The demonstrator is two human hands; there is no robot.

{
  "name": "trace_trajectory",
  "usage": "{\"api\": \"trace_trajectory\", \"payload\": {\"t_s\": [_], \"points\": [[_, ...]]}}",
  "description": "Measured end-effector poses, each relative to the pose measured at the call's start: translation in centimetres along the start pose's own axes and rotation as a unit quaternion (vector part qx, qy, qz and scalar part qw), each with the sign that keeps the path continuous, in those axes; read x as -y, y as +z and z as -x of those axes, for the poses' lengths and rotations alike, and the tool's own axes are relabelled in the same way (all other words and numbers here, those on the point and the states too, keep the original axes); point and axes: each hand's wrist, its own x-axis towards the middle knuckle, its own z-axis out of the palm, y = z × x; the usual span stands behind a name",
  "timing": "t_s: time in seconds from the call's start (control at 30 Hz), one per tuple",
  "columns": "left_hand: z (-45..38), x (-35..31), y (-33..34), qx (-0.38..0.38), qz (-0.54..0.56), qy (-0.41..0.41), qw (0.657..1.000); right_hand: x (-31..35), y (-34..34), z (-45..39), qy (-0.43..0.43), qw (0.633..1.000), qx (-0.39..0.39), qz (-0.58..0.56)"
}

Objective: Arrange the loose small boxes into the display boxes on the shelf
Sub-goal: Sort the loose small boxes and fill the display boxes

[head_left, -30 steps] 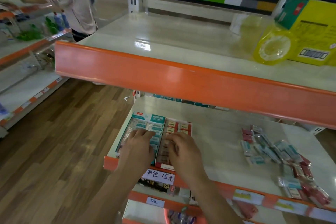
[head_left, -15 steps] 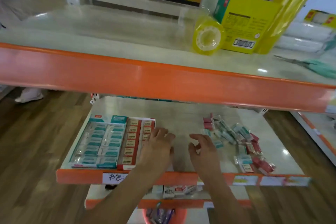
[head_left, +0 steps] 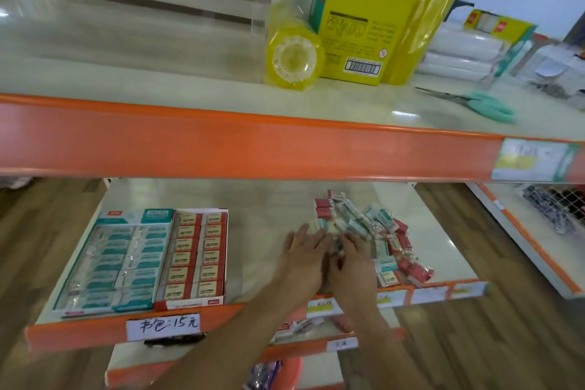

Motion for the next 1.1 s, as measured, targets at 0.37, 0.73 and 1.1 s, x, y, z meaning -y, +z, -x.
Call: {"api": "trace_trajectory", "payload": {"t_s": [0.37, 0.73, 1.1], "points": [[3.7, 3.3, -0.1, -0.150, 0.051, -0.098, 0.982, -0.7, -0.3, 0.1, -0.078, 0.997, 0.019, -0.004], [4.4, 4.0, 0.0, -0.184, 0.173, -0.129, 0.959, -0.7, -0.6, 0.2, -0.082, 0.995, 0.016, -0.056], [4.9, 4.1, -0.5, -0.214, 0.246, -0.135, 0.936, -0.7, -0.5, 0.3, -0.079, 0.995, 0.014, -0.055]]}}
